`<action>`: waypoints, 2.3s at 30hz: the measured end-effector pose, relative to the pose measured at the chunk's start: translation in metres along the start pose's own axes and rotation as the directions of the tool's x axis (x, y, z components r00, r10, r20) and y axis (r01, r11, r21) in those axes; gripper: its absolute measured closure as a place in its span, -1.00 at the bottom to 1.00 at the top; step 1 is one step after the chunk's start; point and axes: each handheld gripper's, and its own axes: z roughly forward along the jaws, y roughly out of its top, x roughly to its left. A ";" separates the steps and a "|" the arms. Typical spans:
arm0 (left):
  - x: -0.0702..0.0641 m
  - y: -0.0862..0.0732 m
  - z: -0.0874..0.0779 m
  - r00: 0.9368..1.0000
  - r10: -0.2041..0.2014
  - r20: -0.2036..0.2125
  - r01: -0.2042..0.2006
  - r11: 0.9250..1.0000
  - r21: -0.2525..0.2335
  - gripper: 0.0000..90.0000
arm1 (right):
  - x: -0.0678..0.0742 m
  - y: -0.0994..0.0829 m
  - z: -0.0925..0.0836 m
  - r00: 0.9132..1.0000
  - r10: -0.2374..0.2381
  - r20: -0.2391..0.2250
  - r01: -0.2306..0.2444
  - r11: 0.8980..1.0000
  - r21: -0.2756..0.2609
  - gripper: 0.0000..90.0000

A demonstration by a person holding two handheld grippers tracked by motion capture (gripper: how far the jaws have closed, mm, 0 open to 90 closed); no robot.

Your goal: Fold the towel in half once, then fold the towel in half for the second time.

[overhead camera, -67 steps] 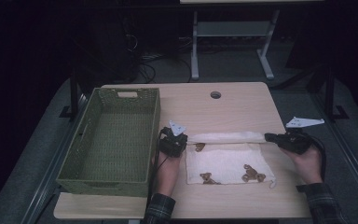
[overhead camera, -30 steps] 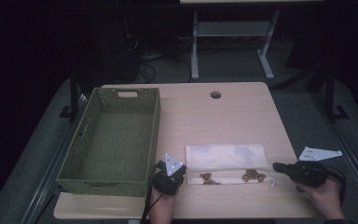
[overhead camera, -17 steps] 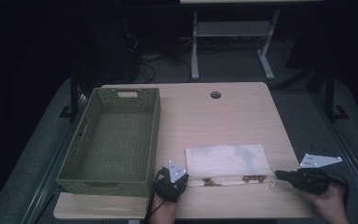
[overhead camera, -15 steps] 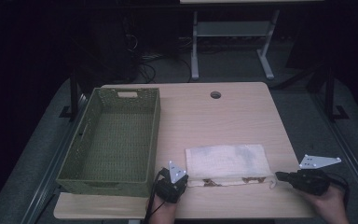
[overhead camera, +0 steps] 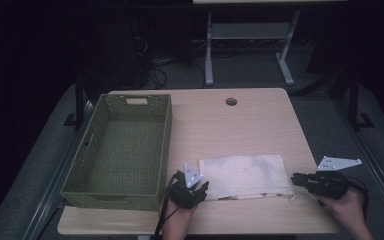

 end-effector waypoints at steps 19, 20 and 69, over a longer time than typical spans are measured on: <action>0.042 0.034 0.055 1.000 -0.004 -0.028 0.005 0.999 0.032 0.21 | -0.047 0.056 0.063 0.998 -0.007 0.070 0.005 1.000 0.029 0.55; 0.043 0.035 0.057 1.000 -0.002 -0.031 0.003 0.999 0.033 0.21 | -0.050 0.055 0.067 0.997 0.000 0.073 -0.002 0.999 0.036 0.53; 0.063 0.064 0.070 0.997 -0.027 0.067 0.030 0.998 -0.050 0.91 | -0.054 0.058 0.041 0.994 -0.002 0.106 0.010 0.998 -0.070 0.94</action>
